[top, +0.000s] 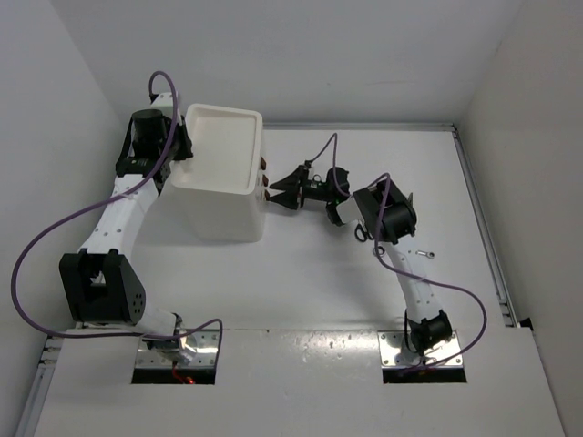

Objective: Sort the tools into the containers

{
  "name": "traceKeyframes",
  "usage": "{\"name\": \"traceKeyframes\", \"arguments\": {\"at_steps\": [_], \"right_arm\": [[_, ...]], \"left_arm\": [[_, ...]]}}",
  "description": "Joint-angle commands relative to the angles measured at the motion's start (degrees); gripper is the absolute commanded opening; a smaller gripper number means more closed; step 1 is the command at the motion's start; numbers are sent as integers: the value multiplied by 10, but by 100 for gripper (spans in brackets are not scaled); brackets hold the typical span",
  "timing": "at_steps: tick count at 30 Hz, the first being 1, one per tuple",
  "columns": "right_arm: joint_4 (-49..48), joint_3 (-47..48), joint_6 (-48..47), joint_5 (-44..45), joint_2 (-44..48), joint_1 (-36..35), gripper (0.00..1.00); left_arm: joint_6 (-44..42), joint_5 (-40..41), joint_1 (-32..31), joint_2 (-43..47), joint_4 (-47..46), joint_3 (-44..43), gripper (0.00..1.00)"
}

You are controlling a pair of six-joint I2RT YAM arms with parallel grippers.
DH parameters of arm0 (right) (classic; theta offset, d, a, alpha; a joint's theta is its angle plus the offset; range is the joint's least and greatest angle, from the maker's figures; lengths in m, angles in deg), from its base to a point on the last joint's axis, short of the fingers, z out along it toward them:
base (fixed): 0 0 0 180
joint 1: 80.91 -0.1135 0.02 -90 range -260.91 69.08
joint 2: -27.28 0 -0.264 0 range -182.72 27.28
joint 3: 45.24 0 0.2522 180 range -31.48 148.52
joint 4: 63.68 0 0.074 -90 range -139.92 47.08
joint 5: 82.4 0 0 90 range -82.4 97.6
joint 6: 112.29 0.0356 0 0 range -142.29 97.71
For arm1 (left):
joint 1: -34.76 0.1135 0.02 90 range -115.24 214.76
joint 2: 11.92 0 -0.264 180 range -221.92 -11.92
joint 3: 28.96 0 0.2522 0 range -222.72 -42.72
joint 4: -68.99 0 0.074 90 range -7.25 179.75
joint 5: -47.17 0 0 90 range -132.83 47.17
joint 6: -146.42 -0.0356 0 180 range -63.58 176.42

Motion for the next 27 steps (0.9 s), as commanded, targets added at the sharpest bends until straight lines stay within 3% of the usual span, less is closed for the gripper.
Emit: {"name": "traceKeyframes", "arguments": {"at_steps": [1,13,27], "right_arm": [[-145,37,57,30,-16,-10,50],[-204,72,95,71,-47,-27,50],[-254,38,120,83,7,8,50]], "left_arm": [[37,-49,-4,-48,83,54,0],[37,-54,-4,-53,83,54,0],[37,-60,-4,-59,83,54,0]]}}
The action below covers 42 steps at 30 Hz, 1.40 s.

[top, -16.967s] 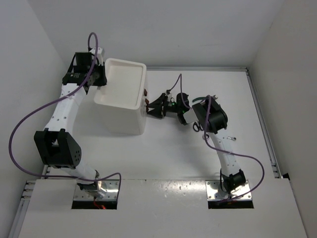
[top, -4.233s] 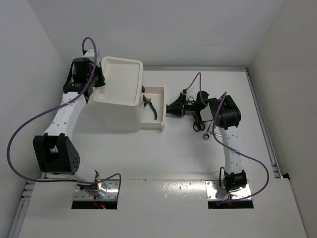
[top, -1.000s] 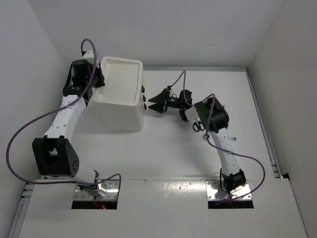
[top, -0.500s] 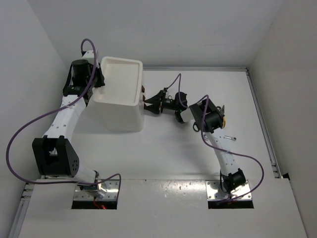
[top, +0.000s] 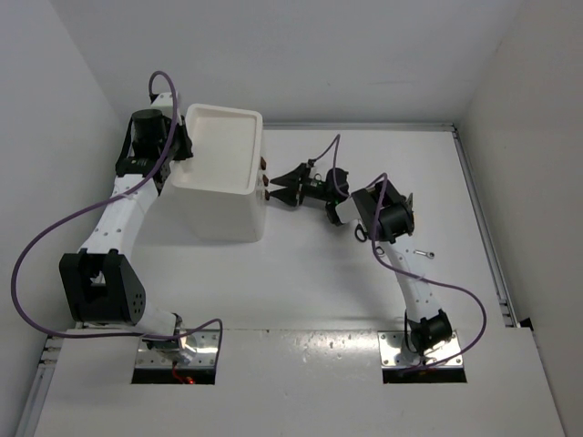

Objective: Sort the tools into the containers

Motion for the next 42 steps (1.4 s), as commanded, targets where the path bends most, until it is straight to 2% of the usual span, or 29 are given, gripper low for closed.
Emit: {"name": "traceKeyframes", "arguments": {"at_steps": [1,27,33,42], "right_arm": [[-245,-4,106,30,51,13,50],[-267,66,132,35,56,-9,53],[-267,66,148,35,51,-20,53],[-303,5,173,25,74,-26,52]], "left_arm": [[37,-57,-4,-54,83,54,0],[37,-62,-4,-60,83,54,0],[37,-62,-4,-60,83,54,0],[37,-62,-4,-60,83,54,0]]}}
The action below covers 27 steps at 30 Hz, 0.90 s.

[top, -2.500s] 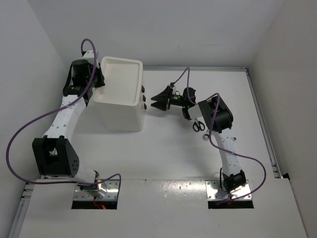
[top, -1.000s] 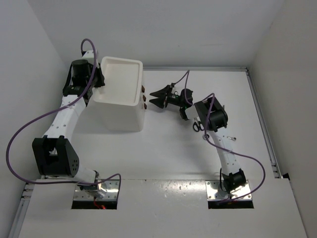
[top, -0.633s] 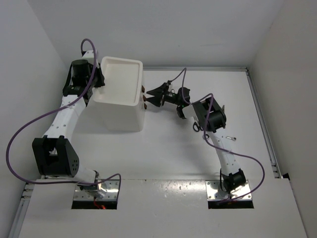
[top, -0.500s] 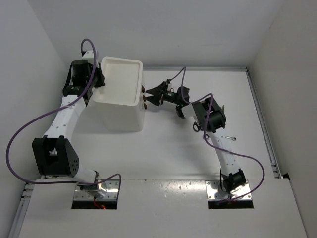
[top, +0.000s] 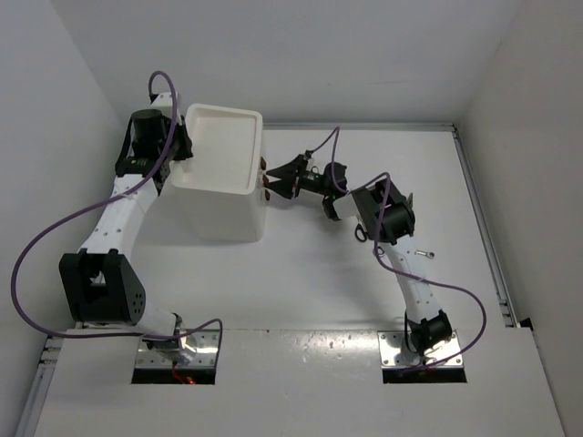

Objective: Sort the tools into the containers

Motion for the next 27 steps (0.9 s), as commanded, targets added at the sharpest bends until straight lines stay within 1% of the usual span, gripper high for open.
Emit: {"name": "traceKeyframes", "arguments": {"at_steps": [1,8,11,15,17,18,23,24,27], "right_arm": [[-300,-22,166,2,53,-20,52],[-305,-21,171,-3,54,-20,52],[-300,11,171,2,48,-20,52],[-294,28,171,2,43,-20,52],[-294,28,171,2,43,-20,48],[-294,28,171,2,43,-20,48],[-299,23,171,2,48,-20,37],[-300,23,171,2,48,-20,30],[-305,11,171,2,54,-20,20]], "left_arm": [[37,-59,-5,-56,83,54,0],[37,-54,-5,-56,83,54,0],[37,-54,-5,-51,83,54,0],[37,-54,-5,-51,83,54,0],[37,-54,-5,-51,83,54,0],[37,-54,-5,-51,83,54,0],[37,-54,-5,-56,83,54,0],[37,-54,-5,-56,83,54,0],[37,-54,-5,-56,83,54,0]]}}
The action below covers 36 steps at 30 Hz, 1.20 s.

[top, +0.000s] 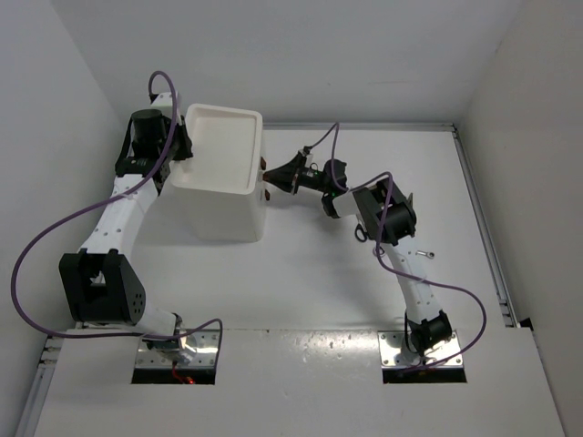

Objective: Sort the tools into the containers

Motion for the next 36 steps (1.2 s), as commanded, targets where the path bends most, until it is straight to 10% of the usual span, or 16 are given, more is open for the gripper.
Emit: {"name": "traceKeyframes", "arguments": {"at_steps": [1,6,36], "right_arm": [[-305,5,171,9,36,-16,17],[-305,-19,165,-2,57,-16,0],[-261,-222,96,-165,166,200,0]], "left_arm": [[37,-54,-5,-56,83,54,0],[37,-40,-5,-51,83,59,0],[71,-5,18,19,57,88,0]]}}
